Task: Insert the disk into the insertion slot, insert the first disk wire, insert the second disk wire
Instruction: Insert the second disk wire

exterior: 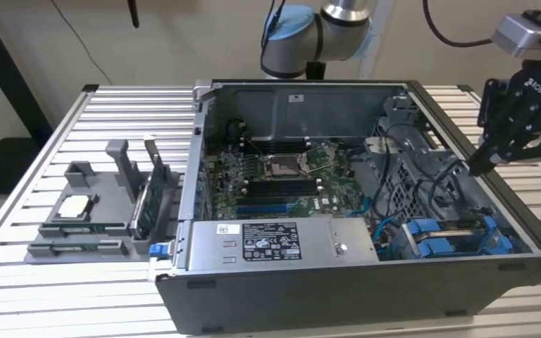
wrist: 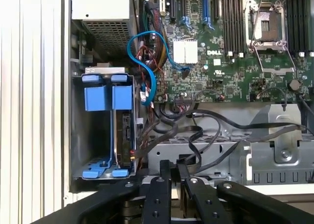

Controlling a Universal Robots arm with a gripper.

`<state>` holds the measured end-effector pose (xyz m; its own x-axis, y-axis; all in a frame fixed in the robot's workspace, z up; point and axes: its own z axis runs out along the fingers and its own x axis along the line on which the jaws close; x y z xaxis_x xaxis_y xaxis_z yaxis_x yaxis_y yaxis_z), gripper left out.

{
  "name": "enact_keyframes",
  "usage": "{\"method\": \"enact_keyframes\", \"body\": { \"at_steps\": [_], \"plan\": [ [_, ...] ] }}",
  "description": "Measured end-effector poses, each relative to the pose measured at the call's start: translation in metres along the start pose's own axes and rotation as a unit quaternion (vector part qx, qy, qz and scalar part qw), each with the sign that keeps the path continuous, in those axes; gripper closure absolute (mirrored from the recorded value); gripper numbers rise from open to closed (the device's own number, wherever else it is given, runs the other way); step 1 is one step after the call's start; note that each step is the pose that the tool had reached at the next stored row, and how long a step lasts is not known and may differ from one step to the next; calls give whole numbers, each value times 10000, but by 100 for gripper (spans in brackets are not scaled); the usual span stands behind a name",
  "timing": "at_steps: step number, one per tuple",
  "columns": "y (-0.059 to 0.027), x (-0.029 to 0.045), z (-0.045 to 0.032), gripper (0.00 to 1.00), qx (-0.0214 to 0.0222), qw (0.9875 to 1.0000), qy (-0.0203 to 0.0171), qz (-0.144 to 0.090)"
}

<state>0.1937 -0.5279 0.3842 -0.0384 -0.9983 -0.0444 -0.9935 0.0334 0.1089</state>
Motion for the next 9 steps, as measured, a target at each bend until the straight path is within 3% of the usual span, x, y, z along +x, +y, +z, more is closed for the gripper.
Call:
{"method": "enact_keyframes", "body": {
  "at_steps": [9],
  "plan": [
    [-2, 9, 2, 84, 0, 10000, 6, 0]
  ]
}}
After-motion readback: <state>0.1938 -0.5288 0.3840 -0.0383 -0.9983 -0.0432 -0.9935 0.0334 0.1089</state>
